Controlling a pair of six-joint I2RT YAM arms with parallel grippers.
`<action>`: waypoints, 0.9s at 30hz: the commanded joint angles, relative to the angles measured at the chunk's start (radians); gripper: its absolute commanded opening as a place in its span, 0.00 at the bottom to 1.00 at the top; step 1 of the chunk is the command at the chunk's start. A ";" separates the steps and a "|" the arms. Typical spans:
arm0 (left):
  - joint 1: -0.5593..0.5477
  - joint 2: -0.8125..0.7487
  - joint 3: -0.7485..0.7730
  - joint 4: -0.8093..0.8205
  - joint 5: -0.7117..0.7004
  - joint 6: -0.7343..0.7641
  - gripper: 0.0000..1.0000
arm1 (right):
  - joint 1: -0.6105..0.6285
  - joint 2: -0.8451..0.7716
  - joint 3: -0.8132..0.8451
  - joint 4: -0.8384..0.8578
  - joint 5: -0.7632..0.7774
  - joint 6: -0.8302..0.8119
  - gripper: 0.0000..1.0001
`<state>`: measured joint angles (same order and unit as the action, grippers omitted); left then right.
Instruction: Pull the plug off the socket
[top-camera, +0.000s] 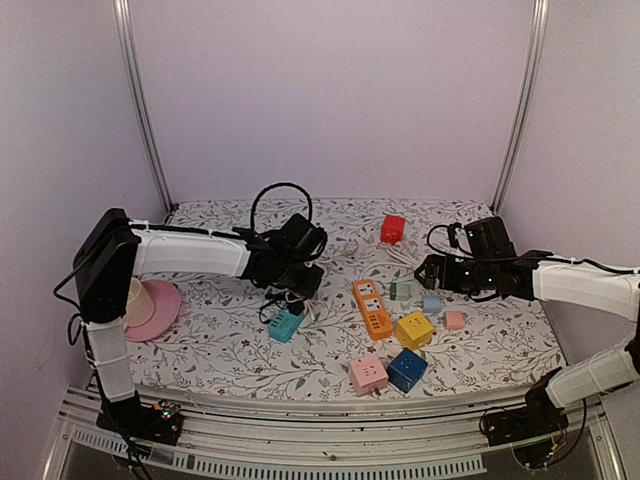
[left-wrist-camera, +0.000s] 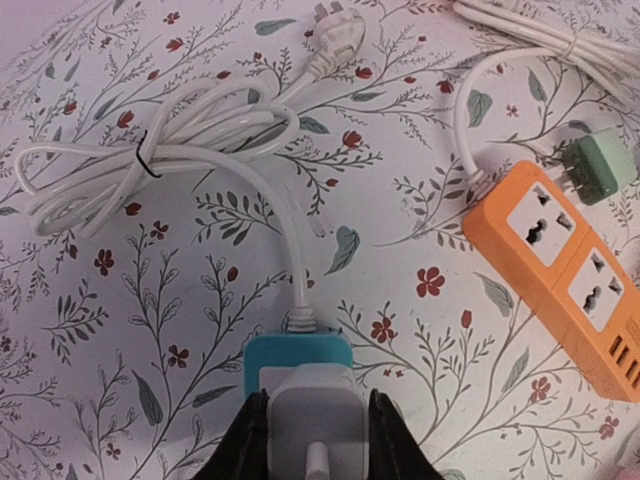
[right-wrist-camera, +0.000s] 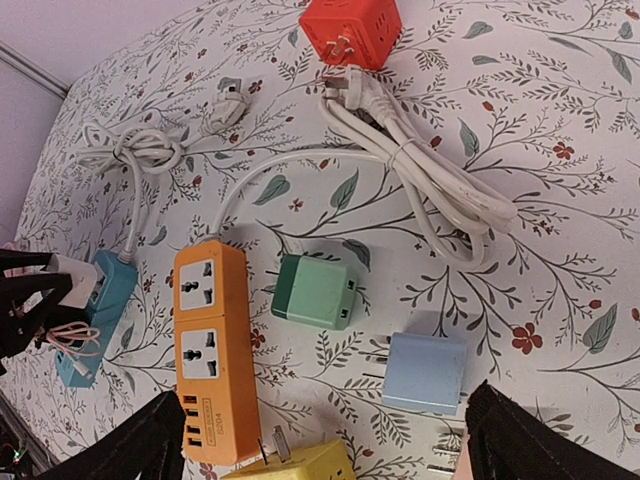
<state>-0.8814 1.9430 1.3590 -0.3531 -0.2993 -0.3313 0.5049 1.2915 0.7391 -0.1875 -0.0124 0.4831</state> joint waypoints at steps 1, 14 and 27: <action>-0.008 -0.072 0.030 -0.016 -0.010 0.022 0.15 | 0.011 0.010 0.006 -0.006 0.006 0.008 0.99; -0.021 -0.142 0.027 -0.028 -0.023 0.023 0.14 | 0.016 0.005 -0.011 -0.006 0.012 0.015 0.99; 0.020 -0.395 -0.137 -0.001 -0.145 0.005 0.15 | 0.016 0.000 -0.023 -0.004 0.014 0.016 0.99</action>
<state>-0.8875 1.6329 1.2953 -0.3725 -0.3660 -0.3180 0.5125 1.2972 0.7265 -0.1890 -0.0090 0.4938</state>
